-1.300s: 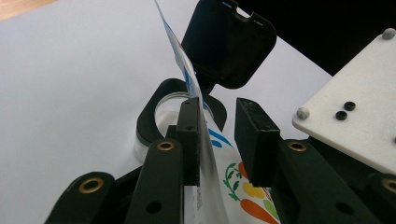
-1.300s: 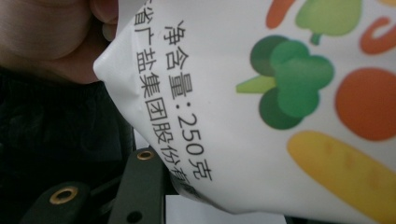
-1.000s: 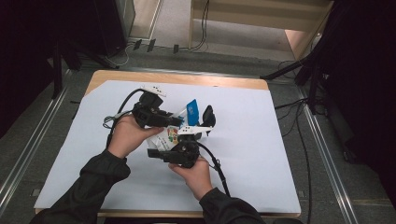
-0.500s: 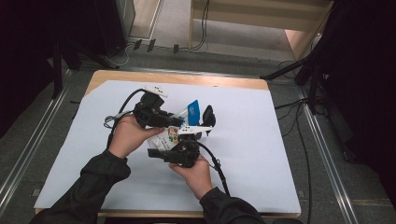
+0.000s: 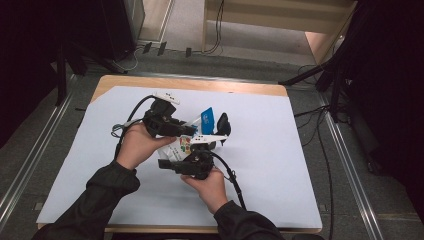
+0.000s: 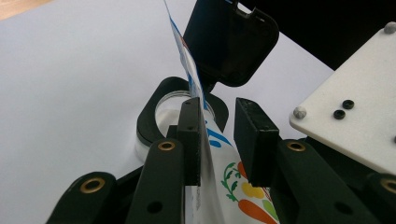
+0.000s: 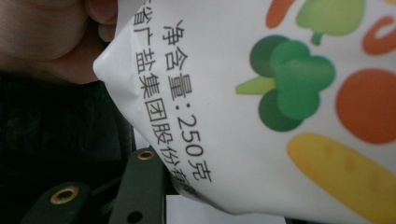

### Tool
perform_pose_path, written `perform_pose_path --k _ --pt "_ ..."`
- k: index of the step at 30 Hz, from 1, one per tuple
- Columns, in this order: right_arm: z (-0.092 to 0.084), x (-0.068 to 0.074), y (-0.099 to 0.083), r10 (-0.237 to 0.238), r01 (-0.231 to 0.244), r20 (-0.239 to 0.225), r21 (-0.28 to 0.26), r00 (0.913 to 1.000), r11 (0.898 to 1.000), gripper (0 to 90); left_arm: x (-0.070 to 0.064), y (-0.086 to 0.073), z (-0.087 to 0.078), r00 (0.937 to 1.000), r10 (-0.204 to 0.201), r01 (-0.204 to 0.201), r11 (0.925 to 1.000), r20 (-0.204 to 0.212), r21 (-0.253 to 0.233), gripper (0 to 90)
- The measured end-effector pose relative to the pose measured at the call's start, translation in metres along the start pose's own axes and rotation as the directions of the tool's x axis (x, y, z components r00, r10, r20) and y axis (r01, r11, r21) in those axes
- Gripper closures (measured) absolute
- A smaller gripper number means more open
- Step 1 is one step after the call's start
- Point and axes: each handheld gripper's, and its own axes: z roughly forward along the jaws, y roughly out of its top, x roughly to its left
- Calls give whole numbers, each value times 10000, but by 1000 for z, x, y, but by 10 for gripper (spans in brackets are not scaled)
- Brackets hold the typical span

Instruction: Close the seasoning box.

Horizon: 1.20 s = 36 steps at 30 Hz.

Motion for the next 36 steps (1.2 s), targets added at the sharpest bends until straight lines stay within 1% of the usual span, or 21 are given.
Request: perform_pose_path --k 7,10,16,20,23,27,32,36 --pt "0 -1 0 111 -111 -90 10 9999 9999 640 1 0 0 10000 -38 38 10000 -2 5 730" --pt "1 -1 1 167 -167 -108 36 9998 9999 640 1 1 0 10000 -65 64 9999 7 101 734" --pt "2 -1 1 163 -162 -137 74 9998 9998 641 2 2 0 10000 -36 36 9997 9 228 777" --pt "1 -1 2 219 -218 -189 57 9996 9997 642 3 3 -1 9999 -106 105 9998 43 167 765" --pt "1 -1 3 224 -223 -203 72 9995 9997 642 3 3 -1 9999 -98 97 9997 36 216 764" --pt "1 -2 4 305 -304 -270 66 9992 9995 640 5 5 0 9998 -136 133 9995 126 282 762" --pt "0 -3 5 413 -412 -324 23 9986 9991 640 5 8 1 9998 -91 85 9993 164 374 776" --pt "-1 -3 5 408 -408 -296 5 9987 9992 633 6 9 1 9998 -85 79 9993 170 352 762"
